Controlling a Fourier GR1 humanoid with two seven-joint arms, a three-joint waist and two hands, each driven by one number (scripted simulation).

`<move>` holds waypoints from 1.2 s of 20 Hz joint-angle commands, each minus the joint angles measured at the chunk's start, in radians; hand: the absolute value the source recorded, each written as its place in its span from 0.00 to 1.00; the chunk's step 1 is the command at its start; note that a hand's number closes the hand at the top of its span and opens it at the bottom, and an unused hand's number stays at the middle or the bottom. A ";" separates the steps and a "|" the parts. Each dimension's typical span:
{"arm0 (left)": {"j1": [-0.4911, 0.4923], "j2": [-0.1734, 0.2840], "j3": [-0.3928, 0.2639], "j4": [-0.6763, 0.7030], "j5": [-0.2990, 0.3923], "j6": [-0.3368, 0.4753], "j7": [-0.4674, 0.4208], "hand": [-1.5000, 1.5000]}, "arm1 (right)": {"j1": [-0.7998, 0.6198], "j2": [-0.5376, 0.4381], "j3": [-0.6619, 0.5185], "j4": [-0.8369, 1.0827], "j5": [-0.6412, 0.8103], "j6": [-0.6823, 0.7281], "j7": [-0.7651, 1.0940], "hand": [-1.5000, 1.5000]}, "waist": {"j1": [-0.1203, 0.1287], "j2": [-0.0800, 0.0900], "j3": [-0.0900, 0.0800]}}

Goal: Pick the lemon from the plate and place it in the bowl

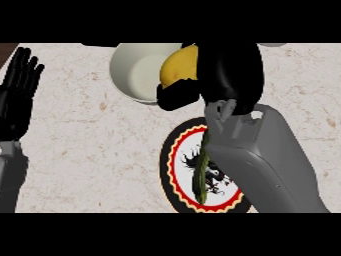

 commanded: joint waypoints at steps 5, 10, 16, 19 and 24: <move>-0.012 -0.036 -0.026 -0.011 -0.024 0.033 0.008 0.50 | -0.178 0.009 0.016 0.443 -0.049 -0.218 0.107 1.00 | -0.004 0.001 0.001; -0.029 -0.014 -0.005 0.012 -0.017 0.020 -0.002 0.50 | -0.145 0.009 0.017 0.587 -0.065 -0.350 0.125 1.00 | -0.012 0.004 0.002; -0.024 -0.001 -0.006 0.002 -0.001 -0.012 0.016 0.50 | -0.089 0.009 -0.006 0.697 -0.165 -0.636 -0.006 0.00 | 0.019 0.010 0.004; -0.062 0.004 -0.004 0.023 -0.005 -0.008 0.022 0.50 | -0.119 0.009 -0.017 0.695 -0.196 -0.784 -0.068 0.00 | 0.017 0.011 0.004; -0.016 0.005 0.019 0.039 0.006 -0.020 -0.023 0.50 | -0.134 0.009 -0.013 0.745 -0.114 -1.023 -0.150 0.00 | -0.015 0.003 0.003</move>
